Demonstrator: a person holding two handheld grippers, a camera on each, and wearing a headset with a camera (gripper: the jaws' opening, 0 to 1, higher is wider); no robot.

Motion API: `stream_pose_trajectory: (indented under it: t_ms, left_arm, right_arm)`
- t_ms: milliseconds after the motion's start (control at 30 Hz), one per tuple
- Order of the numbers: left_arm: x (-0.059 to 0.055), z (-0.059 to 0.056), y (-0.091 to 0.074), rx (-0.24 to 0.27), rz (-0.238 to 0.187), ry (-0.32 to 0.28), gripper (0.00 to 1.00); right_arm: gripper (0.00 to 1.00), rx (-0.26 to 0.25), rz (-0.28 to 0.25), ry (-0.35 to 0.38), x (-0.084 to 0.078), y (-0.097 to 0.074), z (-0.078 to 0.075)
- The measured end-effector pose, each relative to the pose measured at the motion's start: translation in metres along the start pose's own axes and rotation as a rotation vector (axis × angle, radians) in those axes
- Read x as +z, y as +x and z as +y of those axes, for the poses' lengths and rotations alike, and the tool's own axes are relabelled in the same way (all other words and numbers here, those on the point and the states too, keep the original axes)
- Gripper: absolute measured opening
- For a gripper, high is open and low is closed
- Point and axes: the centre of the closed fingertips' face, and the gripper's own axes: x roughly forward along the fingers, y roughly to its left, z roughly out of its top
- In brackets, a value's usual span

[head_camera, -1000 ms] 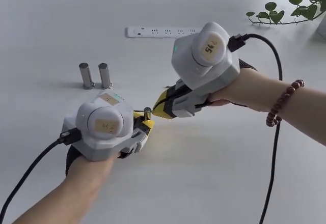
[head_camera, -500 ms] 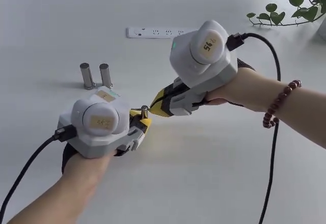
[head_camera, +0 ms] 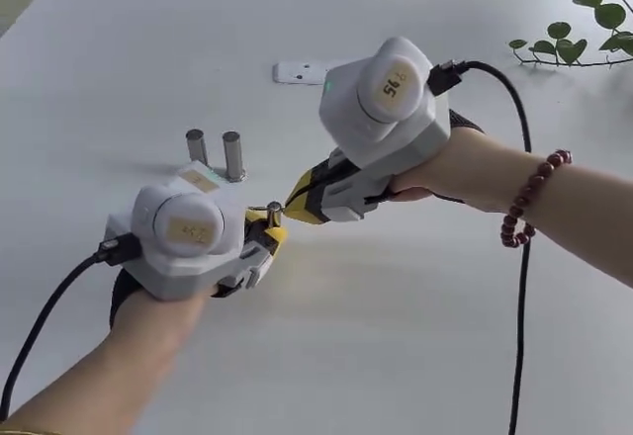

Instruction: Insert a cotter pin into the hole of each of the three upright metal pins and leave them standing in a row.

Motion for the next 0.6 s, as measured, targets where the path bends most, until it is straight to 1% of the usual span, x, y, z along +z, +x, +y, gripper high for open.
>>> stream_pose_trajectory:
  t_ms: [67,200,367,500,600]
  left_arm:
    - [-0.002,0.004,-0.001,-0.003,0.001,-0.002,0.06]
    - [-0.005,0.009,-0.003,0.003,0.005,0.017,0.06]
    - [-0.009,0.017,-0.002,0.009,0.003,0.002,0.06]
    - [-0.011,0.018,0.0,0.006,0.001,-0.001,0.06]
    - [-0.01,0.02,0.001,0.003,-0.01,-0.019,0.06]
  right_arm:
    - [0.0,0.005,0.0,-0.003,0.002,0.003,-0.002]
    - [0.0,0.018,0.002,-0.008,0.007,0.009,-0.001]
    - [0.0,0.021,0.006,-0.018,0.01,0.016,-0.003]
    - [0.0,0.023,0.008,-0.012,0.009,0.018,-0.003]
    - [0.0,0.019,0.001,0.0,0.011,0.017,-0.004]
